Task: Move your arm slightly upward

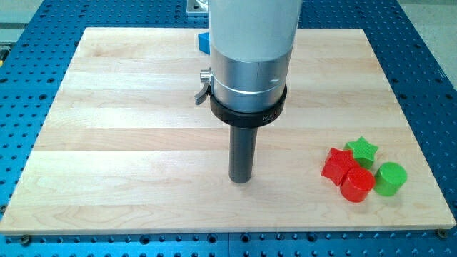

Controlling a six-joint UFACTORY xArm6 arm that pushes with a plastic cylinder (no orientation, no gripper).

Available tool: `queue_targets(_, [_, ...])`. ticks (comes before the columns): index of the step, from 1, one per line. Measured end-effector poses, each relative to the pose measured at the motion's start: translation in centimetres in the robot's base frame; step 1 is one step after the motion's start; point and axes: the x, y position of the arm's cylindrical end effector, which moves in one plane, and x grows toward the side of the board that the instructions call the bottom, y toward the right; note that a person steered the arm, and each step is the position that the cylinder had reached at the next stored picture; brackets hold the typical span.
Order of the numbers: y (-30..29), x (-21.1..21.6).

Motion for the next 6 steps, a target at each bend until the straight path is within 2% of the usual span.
queue_targets(3, [-0.1, -0.1])
queue_targets(4, [1.5, -1.1])
queue_targets(6, [-0.1, -2.9])
